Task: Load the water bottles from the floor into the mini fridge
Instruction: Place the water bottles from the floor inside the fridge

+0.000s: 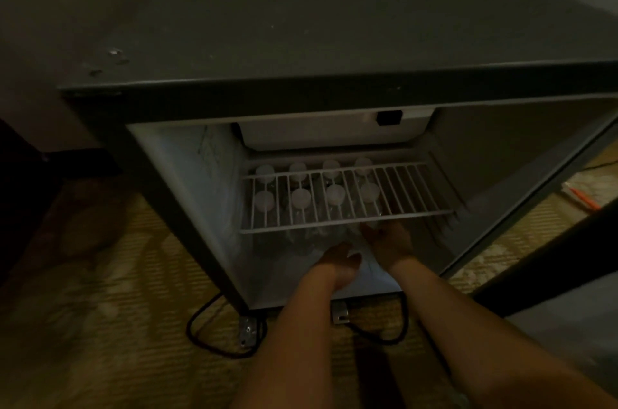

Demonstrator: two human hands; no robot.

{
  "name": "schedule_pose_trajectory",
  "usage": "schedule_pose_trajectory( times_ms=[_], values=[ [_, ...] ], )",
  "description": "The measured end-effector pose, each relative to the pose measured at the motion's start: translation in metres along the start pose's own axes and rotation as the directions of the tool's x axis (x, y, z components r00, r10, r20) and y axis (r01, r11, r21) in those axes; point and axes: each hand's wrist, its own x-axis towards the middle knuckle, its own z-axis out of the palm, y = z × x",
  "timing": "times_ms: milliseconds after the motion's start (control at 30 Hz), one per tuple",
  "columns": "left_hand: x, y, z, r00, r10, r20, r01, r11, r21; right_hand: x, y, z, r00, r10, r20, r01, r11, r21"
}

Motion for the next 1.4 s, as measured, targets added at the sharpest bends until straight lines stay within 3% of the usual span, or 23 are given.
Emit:
schedule_pose_trajectory(
  times_ms=[167, 333, 433, 600, 767, 1033, 1400],
  values=[
    [-0.028, 0.005, -0.007, 0.999, -0.016, -0.045, 0.017, 0.999, 0.028, -0.022, 0.001, -0.007, 0.98, 0.003, 0.197, 0.045, 0.97, -0.239],
    [-0.076, 0.004, -0.017, 0.997, 0.014, -0.074, -0.015, 1.0, -0.012, -0.051, -0.006, -0.03, 0.985, 0.005, 0.17, 0.037, 0.969, -0.243],
    [-0.108, 0.009, -0.028, 0.994, 0.036, -0.104, -0.031, 0.998, 0.05, -0.075, -0.029, -0.047, 0.985, -0.08, 0.154, 0.124, 0.945, -0.303],
    [-0.168, 0.013, -0.057, 0.987, -0.016, -0.161, 0.042, 0.987, 0.156, -0.124, -0.081, -0.071, 0.95, -0.203, 0.236, 0.277, 0.895, -0.349],
    [-0.242, 0.007, -0.088, 0.967, 0.024, -0.254, 0.035, 0.974, 0.225, -0.183, -0.132, -0.081, 0.912, -0.266, 0.313, 0.38, 0.834, -0.4],
    [-0.373, -0.05, -0.124, 0.922, 0.011, -0.387, 0.123, 0.94, 0.319, -0.292, -0.198, -0.056, 0.783, -0.327, 0.529, 0.567, 0.725, -0.392],
    [-0.526, -0.209, -0.131, 0.828, -0.155, -0.54, 0.291, 0.94, 0.176, -0.465, -0.239, 0.055, 0.586, -0.364, 0.724, 0.747, 0.59, -0.307]
  ],
)
